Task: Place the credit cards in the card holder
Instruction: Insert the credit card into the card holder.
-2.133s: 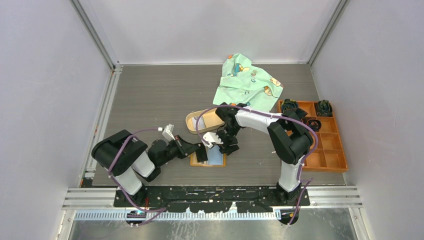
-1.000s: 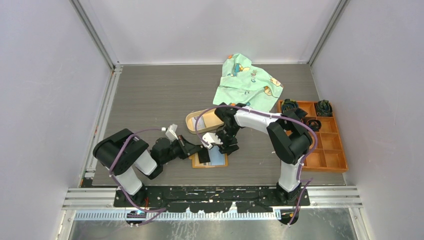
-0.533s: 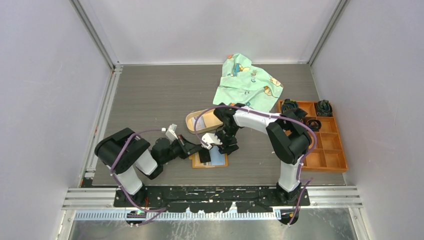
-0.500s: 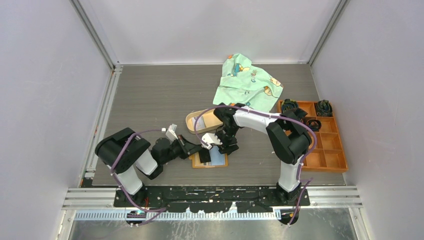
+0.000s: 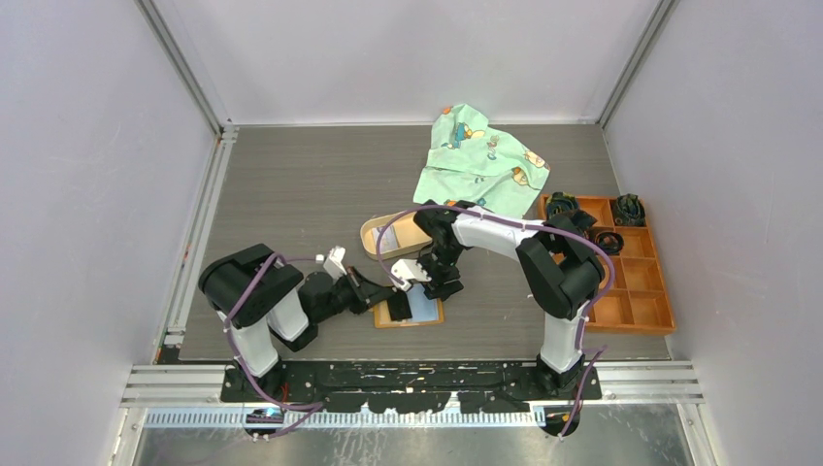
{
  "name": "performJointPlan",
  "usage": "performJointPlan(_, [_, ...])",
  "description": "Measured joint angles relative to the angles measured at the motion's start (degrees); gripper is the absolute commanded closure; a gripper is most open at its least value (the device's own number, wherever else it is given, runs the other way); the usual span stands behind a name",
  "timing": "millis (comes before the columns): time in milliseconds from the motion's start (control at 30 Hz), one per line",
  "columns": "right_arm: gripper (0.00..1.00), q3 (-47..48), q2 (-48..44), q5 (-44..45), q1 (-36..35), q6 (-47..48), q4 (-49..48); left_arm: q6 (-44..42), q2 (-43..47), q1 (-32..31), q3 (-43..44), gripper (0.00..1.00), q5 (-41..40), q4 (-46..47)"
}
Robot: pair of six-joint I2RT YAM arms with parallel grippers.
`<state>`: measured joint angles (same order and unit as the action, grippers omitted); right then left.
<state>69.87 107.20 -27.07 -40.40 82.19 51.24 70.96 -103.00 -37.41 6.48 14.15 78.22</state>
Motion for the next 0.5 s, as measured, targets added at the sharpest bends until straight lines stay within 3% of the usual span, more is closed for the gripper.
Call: performJointPlan(500, [0.36,0.2,0.1,0.6,-0.4,0.0,0.2,0.7,0.1,-3.4,-0.6,1.00,-4.3,0.3])
